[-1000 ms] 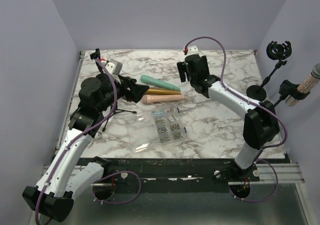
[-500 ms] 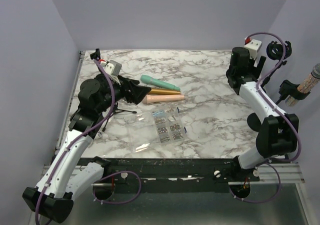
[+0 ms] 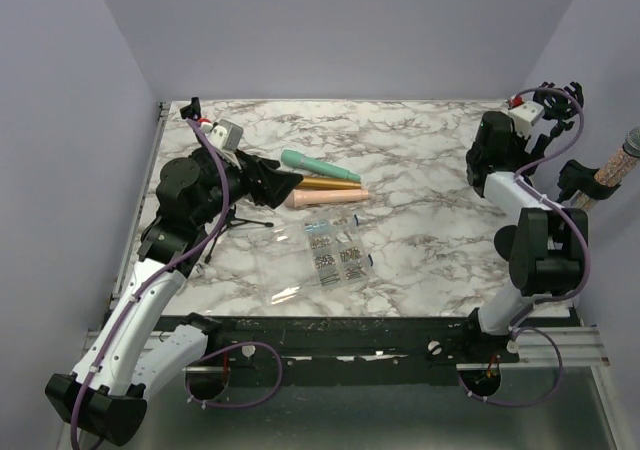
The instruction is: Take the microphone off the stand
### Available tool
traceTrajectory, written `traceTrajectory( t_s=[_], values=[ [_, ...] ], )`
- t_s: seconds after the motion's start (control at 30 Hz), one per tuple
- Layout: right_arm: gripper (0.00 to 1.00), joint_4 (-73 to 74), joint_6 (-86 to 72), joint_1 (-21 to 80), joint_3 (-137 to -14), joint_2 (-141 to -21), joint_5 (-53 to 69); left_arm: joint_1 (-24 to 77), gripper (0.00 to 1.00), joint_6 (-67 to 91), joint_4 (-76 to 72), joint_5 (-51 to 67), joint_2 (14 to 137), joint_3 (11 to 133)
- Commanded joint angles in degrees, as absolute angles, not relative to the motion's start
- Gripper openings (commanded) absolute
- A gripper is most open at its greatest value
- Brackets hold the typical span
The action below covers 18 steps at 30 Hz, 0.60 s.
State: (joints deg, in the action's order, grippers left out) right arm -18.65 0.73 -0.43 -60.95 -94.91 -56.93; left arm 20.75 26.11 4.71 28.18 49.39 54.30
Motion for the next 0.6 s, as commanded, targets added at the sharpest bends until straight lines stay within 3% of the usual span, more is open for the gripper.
traceTrajectory(
  t_s=[0.0, 0.4, 0.57],
  values=[
    [0.96, -29.3, 0.8, -3.3, -60.1, -97.2, -58.3, 21.0, 0.75, 26.6, 2.8, 30.6, 49.8, 53.7],
    [1.0, -37.7, -1.5, -7.0, -58.9, -103.2, -51.8, 21.0, 0.75, 27.0, 2.8, 31.0, 51.2, 53.8],
    [0.88, -43.8, 1.5, -7.4, -57.4, -105.2, -50.5, 21.0, 0.75, 27.3, 2.8, 31.5, 52.2, 53.9]
  ],
)
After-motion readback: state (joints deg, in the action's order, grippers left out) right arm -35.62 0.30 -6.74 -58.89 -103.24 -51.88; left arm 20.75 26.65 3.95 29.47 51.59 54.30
